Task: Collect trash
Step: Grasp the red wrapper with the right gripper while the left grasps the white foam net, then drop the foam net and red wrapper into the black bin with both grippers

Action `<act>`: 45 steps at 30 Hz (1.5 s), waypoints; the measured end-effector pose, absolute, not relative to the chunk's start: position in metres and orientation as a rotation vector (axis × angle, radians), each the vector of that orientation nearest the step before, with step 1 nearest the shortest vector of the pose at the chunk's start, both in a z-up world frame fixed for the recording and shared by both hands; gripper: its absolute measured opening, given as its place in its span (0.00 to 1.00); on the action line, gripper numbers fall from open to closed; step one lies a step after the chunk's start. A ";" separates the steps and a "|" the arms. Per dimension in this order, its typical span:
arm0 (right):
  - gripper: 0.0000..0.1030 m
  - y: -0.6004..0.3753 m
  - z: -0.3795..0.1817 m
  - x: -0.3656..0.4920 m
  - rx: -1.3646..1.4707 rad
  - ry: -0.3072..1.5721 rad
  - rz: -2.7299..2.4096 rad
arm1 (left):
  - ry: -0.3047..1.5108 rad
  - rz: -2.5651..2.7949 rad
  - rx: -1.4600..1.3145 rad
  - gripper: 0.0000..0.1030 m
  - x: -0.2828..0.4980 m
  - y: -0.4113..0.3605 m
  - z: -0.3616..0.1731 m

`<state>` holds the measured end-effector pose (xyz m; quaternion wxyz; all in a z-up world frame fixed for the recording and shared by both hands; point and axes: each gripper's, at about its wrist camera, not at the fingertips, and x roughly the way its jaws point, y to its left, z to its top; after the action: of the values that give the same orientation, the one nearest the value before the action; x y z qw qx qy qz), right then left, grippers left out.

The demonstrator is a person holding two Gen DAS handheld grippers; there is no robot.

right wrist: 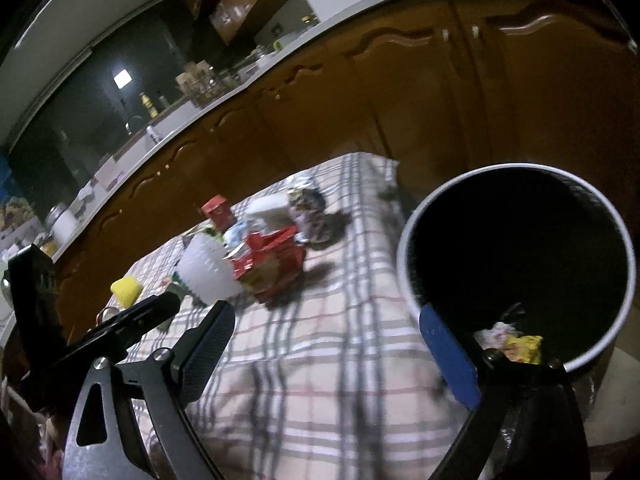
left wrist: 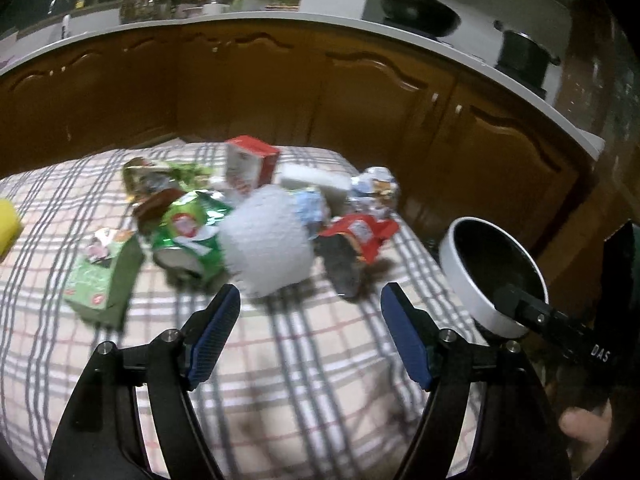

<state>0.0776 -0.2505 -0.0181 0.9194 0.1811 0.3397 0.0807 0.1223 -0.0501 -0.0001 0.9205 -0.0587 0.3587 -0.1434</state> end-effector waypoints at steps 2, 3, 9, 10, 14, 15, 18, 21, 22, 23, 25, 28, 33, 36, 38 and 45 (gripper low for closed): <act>0.92 -0.242 -0.019 0.082 0.372 0.704 0.179 | 0.741 -0.282 -0.132 0.72 0.125 -0.042 -0.002; 0.92 -0.239 -0.020 0.084 0.373 0.706 0.185 | 0.744 -0.276 -0.137 0.72 0.125 -0.037 -0.003; 0.92 -0.223 -0.026 0.103 0.386 0.731 0.211 | 0.783 -0.255 -0.180 0.72 0.136 -0.018 -0.012; 0.92 -0.222 -0.027 0.106 0.396 0.733 0.215 | 0.790 -0.259 -0.187 0.72 0.139 -0.017 -0.014; 0.92 -0.221 -0.029 0.124 0.472 0.733 0.248 | 0.810 -0.281 -0.207 0.72 0.150 -0.015 -0.016; 0.92 -0.222 -0.029 0.129 0.490 0.729 0.254 | 0.811 -0.286 -0.209 0.72 0.153 -0.016 -0.015; 0.90 -0.225 -0.029 0.144 0.540 0.719 0.258 | 0.808 -0.300 -0.204 0.72 0.165 -0.020 -0.013; 0.78 -0.227 -0.034 0.159 0.590 0.734 0.263 | 0.816 -0.301 -0.199 0.72 0.178 -0.025 -0.017; 0.71 -0.227 -0.037 0.165 0.606 0.745 0.267 | 0.823 -0.302 -0.203 0.72 0.181 -0.026 -0.019; 0.64 -0.228 -0.041 0.171 0.622 0.762 0.270 | 0.834 -0.309 -0.209 0.72 0.185 -0.028 -0.021; 0.48 -0.225 -0.049 0.179 0.646 0.786 0.275 | 0.841 -0.320 -0.213 0.68 0.189 -0.031 -0.025; 0.13 -0.222 -0.054 0.182 0.654 0.798 0.301 | 0.859 -0.339 -0.194 0.36 0.192 -0.037 -0.029; 0.00 -0.218 -0.039 0.163 0.591 0.749 0.302 | 0.848 -0.368 -0.201 0.11 0.183 -0.036 -0.025; 0.00 -0.222 -0.030 0.151 0.569 0.727 0.301 | 0.818 -0.386 -0.201 0.08 0.172 -0.036 -0.017; 0.00 -0.226 -0.023 0.141 0.559 0.711 0.304 | 0.804 -0.396 -0.198 0.08 0.164 -0.037 -0.012; 0.00 -0.245 -0.004 0.108 0.522 0.663 0.283 | 0.763 -0.460 -0.174 0.07 0.143 -0.056 0.008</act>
<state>0.1084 -0.2449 -0.0045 0.9027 0.2523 0.3205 0.1370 0.1428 -0.0557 0.0075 0.8988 -0.0838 0.3684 -0.2223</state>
